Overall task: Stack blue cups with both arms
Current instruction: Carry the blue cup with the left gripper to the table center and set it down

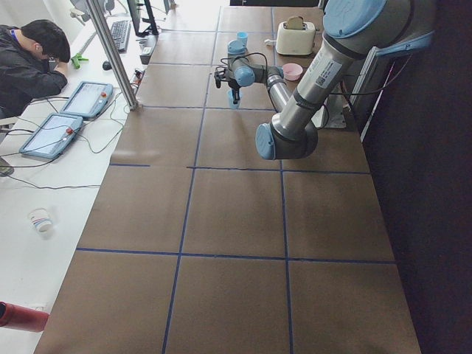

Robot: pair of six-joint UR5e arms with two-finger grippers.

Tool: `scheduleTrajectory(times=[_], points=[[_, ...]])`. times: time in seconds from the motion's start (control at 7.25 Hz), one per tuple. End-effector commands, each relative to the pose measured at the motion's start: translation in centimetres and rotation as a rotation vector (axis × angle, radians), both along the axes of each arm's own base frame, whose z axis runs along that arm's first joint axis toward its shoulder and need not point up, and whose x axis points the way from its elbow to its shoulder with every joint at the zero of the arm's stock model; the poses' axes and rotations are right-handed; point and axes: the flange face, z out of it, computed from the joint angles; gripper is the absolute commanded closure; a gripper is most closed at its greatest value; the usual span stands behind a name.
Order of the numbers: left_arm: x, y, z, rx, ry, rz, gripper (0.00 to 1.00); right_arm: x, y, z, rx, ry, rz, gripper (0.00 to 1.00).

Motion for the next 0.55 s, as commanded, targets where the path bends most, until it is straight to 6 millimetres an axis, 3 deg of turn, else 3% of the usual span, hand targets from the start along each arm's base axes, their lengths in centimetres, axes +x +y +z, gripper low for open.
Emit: scheduleTrajectory(times=[0.0, 0.14, 0.28, 0.41], points=[[0.8, 0.5, 0.6, 0.008, -0.009, 0.001, 0.67, 0.0, 0.0, 0.0, 0.000, 0.000, 0.000, 0.00], [0.8, 0.5, 0.7, 0.010, -0.012, 0.002, 0.25, 0.0, 0.0, 0.0, 0.000, 0.000, 0.000, 0.00], [0.5, 0.5, 0.3, 0.024, -0.005, 0.006, 0.00, 0.0, 0.0, -0.1, 0.001, 0.000, 0.000, 0.00], [-0.6, 0.3, -0.6, 0.036, 0.010, 0.002, 0.00, 0.0, -0.1, -0.2, 0.004, -0.003, 0.000, 0.00]])
